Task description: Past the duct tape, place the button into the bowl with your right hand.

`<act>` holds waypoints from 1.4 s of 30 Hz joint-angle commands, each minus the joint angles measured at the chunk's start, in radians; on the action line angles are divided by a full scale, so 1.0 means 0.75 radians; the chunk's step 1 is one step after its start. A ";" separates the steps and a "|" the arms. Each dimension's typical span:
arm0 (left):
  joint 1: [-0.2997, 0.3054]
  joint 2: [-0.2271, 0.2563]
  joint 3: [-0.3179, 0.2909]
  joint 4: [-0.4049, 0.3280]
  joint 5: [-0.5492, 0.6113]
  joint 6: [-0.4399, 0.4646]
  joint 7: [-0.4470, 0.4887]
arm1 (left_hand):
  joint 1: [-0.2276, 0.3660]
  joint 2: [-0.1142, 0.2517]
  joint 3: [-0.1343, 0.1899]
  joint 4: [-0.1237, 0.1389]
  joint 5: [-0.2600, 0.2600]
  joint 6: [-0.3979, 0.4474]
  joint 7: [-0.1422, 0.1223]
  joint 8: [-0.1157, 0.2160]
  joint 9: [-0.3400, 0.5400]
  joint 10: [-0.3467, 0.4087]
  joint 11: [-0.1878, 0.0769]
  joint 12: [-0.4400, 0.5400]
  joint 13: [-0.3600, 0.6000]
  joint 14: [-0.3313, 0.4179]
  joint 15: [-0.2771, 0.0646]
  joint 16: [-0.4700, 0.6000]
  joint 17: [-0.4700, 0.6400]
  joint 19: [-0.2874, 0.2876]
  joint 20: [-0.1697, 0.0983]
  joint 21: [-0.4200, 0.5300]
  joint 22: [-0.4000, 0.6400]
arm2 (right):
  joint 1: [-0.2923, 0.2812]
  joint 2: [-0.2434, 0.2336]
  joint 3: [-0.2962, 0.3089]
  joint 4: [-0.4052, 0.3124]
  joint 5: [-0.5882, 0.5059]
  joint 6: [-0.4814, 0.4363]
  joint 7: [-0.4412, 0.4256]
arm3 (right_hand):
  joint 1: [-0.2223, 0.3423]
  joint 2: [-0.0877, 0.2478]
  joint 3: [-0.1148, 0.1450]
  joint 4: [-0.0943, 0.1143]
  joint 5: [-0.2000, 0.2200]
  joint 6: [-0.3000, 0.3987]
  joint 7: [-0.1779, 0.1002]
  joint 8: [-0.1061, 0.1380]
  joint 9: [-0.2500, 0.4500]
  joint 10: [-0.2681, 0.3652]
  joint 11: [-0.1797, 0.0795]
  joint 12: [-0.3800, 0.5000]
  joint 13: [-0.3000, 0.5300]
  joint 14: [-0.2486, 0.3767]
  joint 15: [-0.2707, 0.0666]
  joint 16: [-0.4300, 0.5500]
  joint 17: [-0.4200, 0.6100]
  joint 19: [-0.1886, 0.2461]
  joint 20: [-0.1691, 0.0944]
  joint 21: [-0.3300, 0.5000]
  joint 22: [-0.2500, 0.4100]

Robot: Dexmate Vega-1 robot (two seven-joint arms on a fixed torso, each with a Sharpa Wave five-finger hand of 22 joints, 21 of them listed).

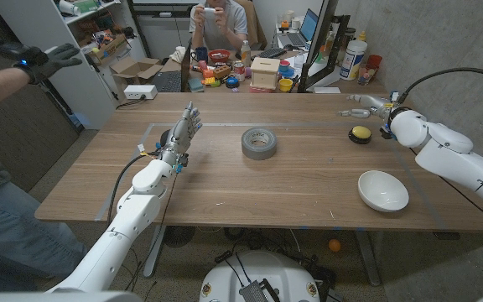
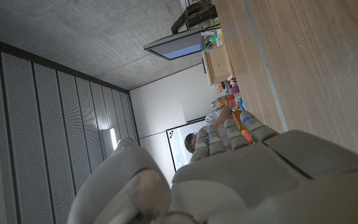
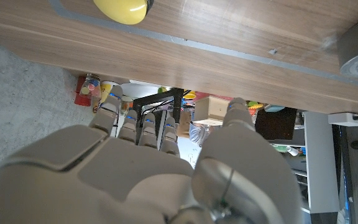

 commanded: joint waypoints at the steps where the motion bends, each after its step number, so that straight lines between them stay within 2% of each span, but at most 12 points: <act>1: 0.012 0.007 -0.003 -0.019 -0.002 0.007 0.014 | 0.000 0.016 -0.007 0.002 0.012 0.002 -0.007 0.003 0.007 0.004 -0.006 0.012 0.002 -0.003 0.005 0.004 0.001 0.001 0.014 -0.002 0.005 | 0.051 0.032 -0.068 0.030 -0.180 -0.087 0.070 | 0.019 -0.006 0.000 -0.008 0.013 -0.010 -0.004 0.001 0.003 -0.012 0.003 -0.001 0.007 0.006 0.007 0.009 0.002 0.018 0.003 0.014 0.003; 18: 0.027 0.004 -0.004 -0.023 -0.006 0.012 0.028 | 0.000 0.021 -0.011 0.002 0.013 0.004 -0.010 0.002 0.007 0.006 -0.005 0.013 0.002 -0.002 0.008 0.005 0.002 0.001 0.023 -0.004 0.006 | 0.116 0.093 -0.121 0.107 -0.320 -0.131 0.198 | 0.041 -0.029 -0.005 -0.003 0.030 -0.028 -0.008 0.006 0.005 -0.042 0.009 0.002 0.010 0.012 0.008 0.010 0.003 0.071 0.004 0.028 0.005; 42: 0.045 0.011 -0.011 -0.049 0.004 0.033 0.052 | 0.000 0.027 -0.018 0.002 0.015 0.005 -0.013 0.001 0.008 0.007 -0.006 0.013 0.003 -0.003 0.009 0.005 0.003 -0.002 0.028 -0.007 0.007 | 0.173 0.187 -0.163 0.270 -0.376 -0.125 0.226 | 0.054 -0.045 -0.012 0.004 0.044 -0.034 -0.009 0.012 0.007 -0.045 0.010 0.013 0.012 0.030 0.006 0.015 0.004 0.105 0.005 0.033 0.005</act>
